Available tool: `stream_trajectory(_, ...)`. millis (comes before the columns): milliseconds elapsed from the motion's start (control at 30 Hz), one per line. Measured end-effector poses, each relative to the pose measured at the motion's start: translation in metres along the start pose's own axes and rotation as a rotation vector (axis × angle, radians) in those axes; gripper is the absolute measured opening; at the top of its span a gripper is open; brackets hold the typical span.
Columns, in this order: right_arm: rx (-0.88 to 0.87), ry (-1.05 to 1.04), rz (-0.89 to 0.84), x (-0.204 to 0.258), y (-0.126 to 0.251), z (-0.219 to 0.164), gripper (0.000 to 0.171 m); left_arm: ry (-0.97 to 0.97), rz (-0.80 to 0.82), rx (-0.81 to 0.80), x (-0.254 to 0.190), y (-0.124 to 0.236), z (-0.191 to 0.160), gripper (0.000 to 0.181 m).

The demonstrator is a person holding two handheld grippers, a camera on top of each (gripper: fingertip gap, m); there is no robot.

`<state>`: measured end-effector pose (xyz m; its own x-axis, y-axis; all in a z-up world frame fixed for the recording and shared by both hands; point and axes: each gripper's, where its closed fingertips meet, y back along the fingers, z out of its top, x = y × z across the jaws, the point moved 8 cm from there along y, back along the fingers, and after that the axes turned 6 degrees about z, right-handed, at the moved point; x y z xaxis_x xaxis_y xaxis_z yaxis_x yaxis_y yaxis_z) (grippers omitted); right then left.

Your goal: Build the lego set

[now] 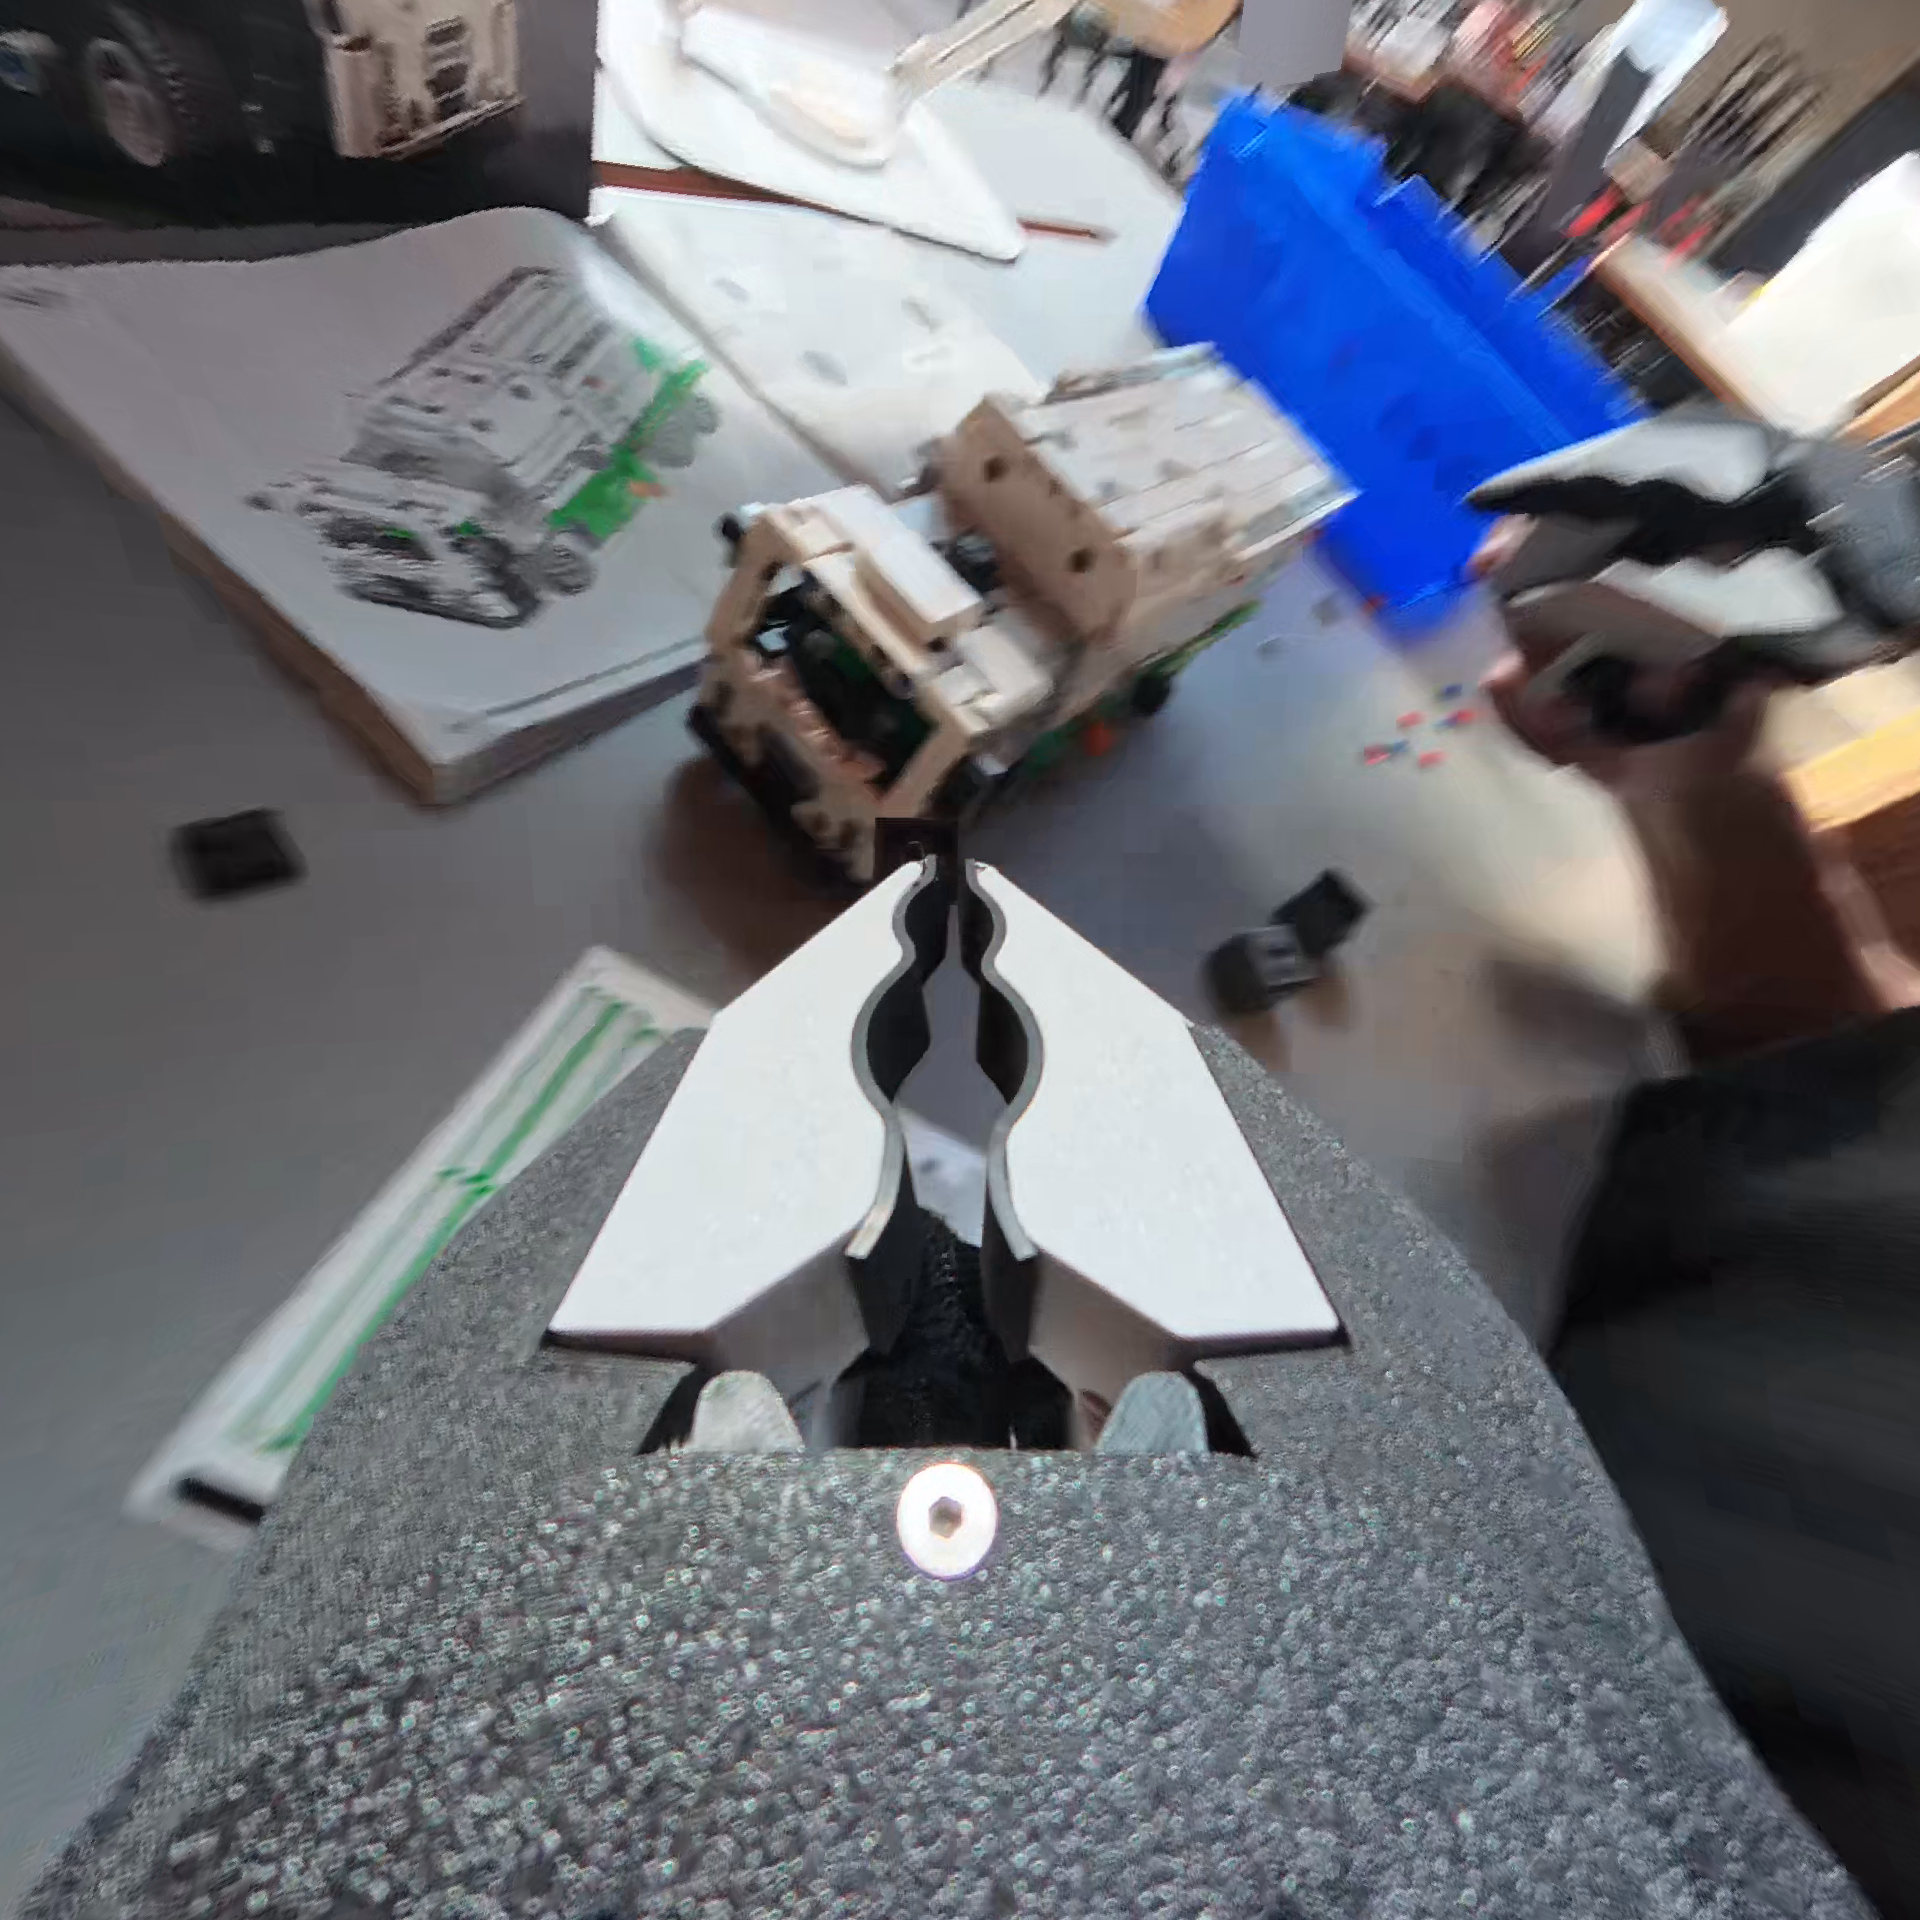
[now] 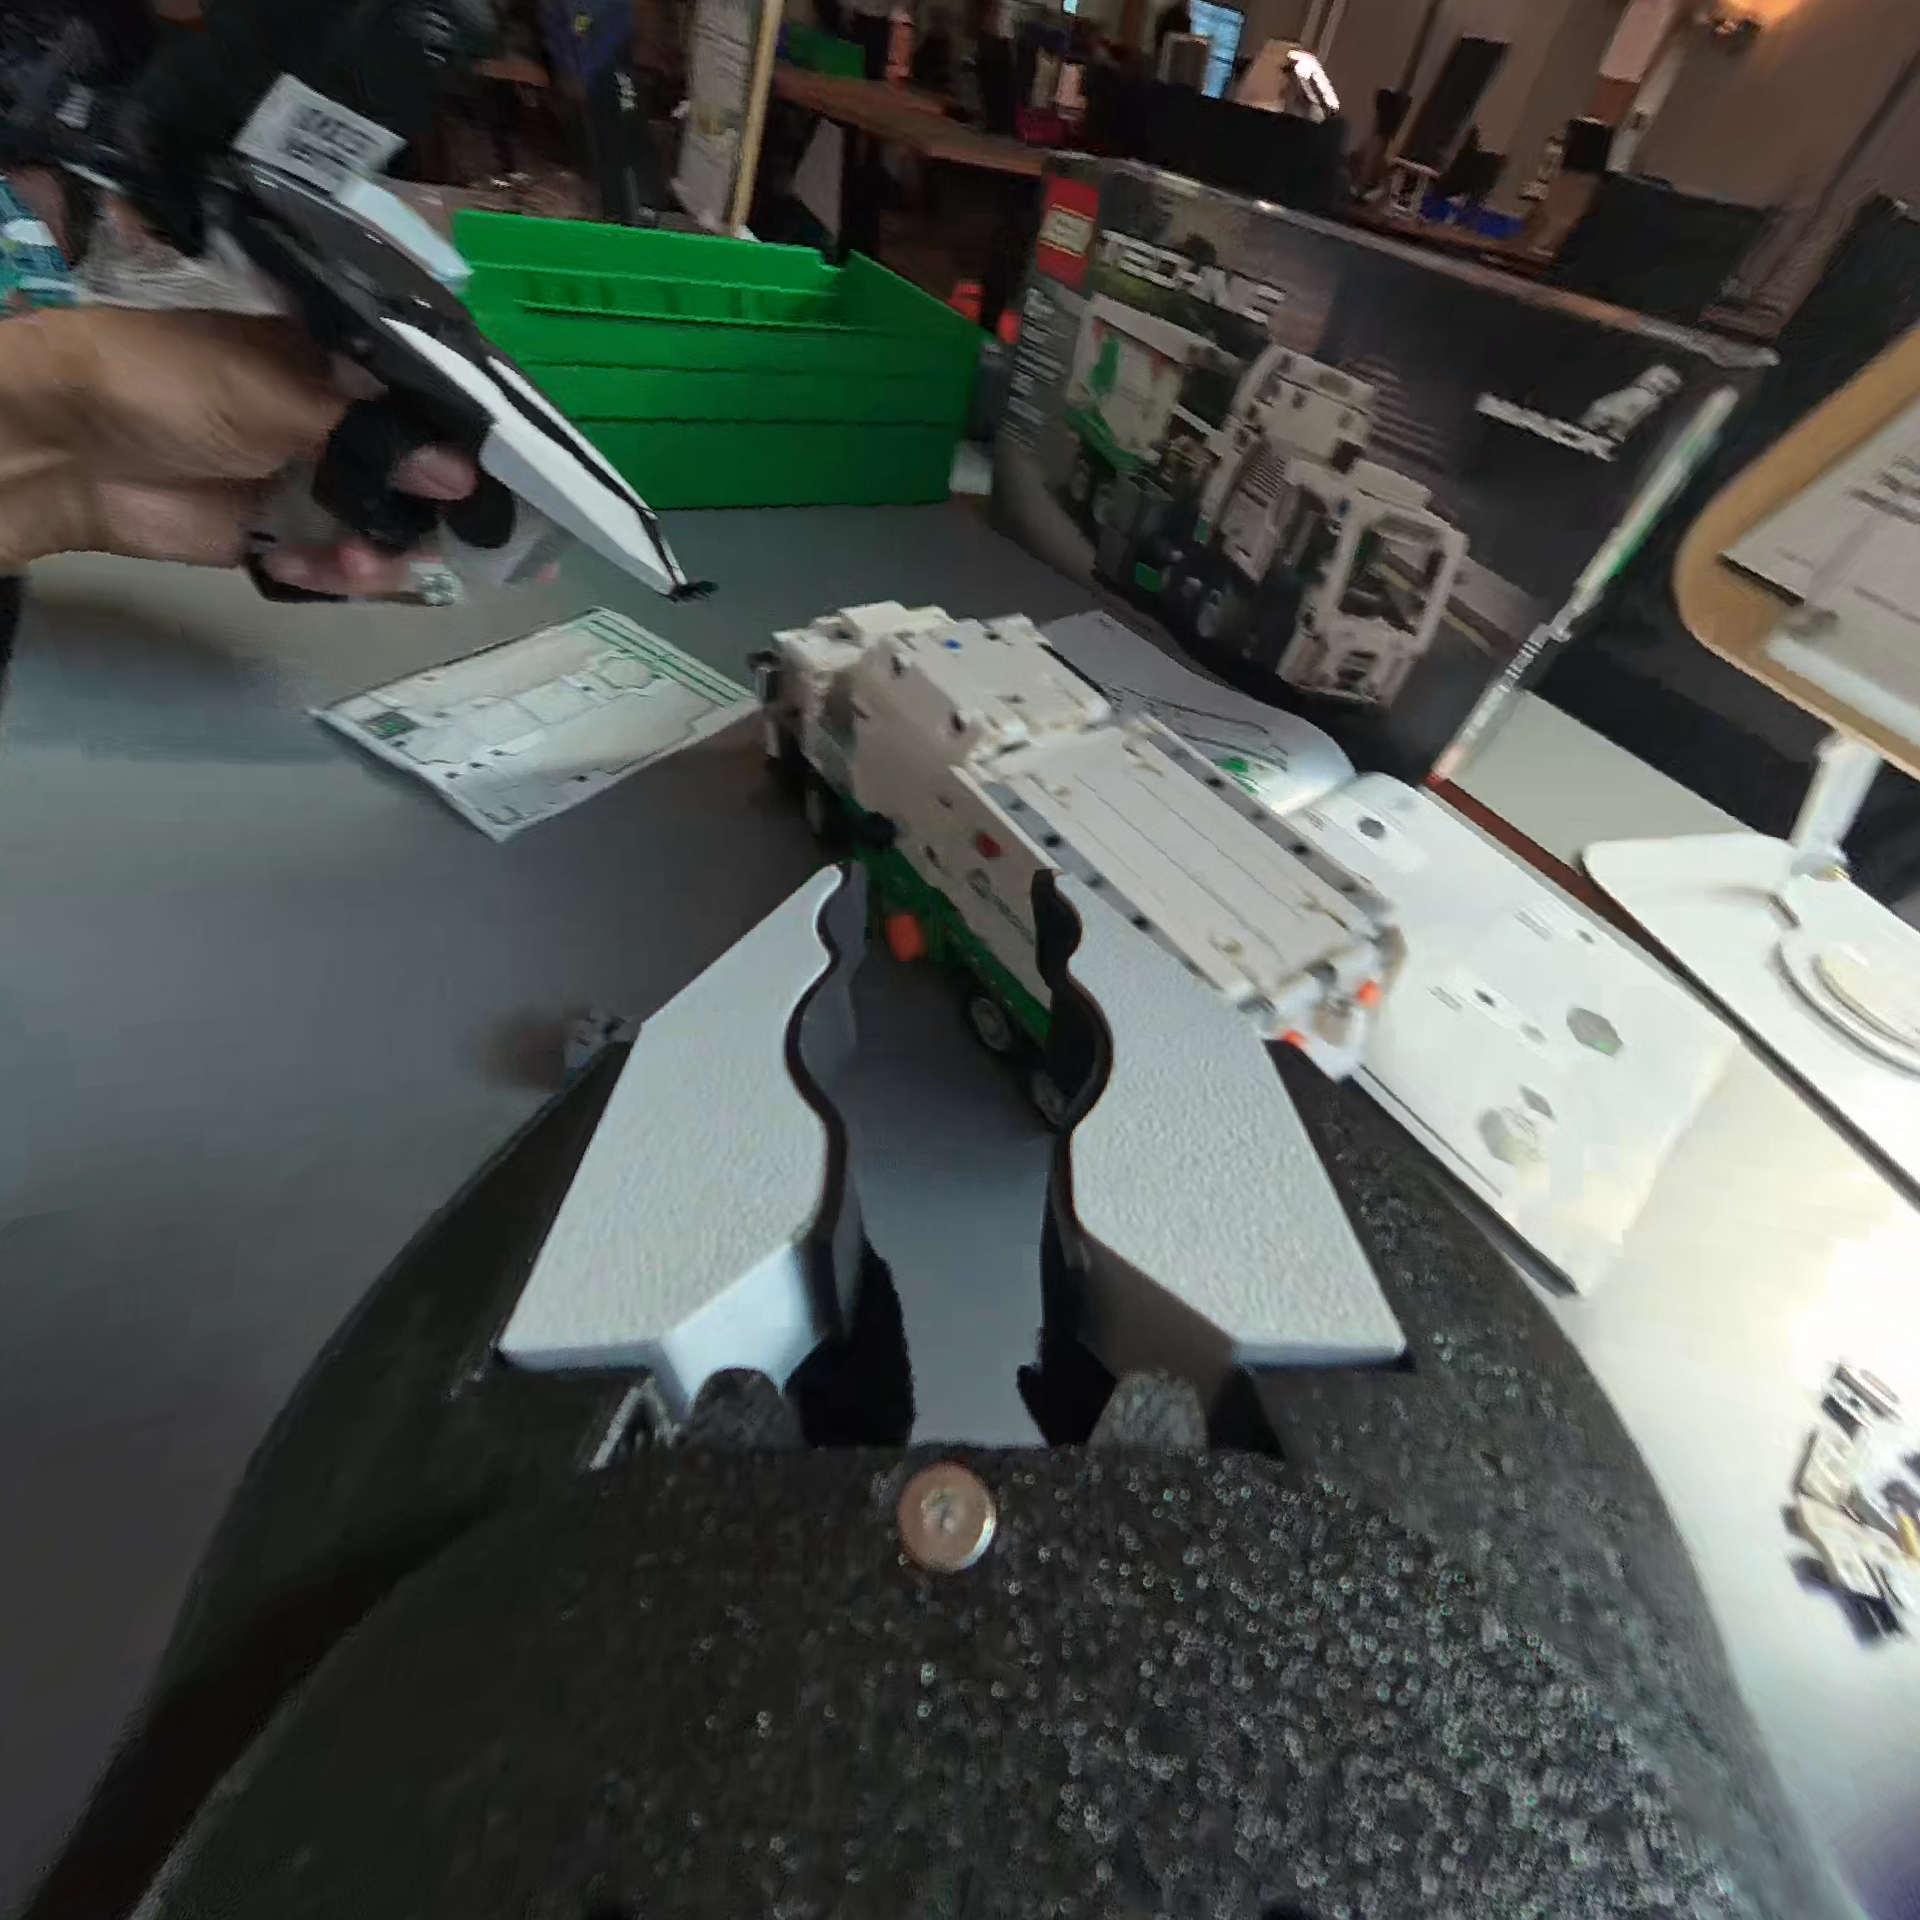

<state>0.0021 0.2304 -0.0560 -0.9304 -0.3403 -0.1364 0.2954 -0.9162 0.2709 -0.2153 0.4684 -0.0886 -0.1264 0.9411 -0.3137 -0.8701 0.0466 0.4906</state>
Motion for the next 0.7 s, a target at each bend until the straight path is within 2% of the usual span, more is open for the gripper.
stream_trajectory(133, -0.075, 0.030, 0.239, 0.051, -0.032, 0.019, 0.035, 0.351, -0.434, -0.150, -0.052, -0.001, -0.006, 0.000)
stream_trajectory(267, -0.075, 0.180, 0.224, 0.077, -0.052, 0.020, 0.037, 0.625, -0.725, -0.192, -0.081, -0.008, -0.014, 0.000)
stream_trajectory(600, -0.101, 0.317, 0.171, 0.082, -0.048, 0.027, 0.028, 0.837, -0.946, -0.143, -0.108, -0.026, -0.025, 0.000)
stream_trajectory(700, -0.114, 0.354, 0.143, 0.083, -0.048, 0.026, 0.017, 0.859, -0.974, -0.126, -0.114, -0.032, -0.027, 0.000)
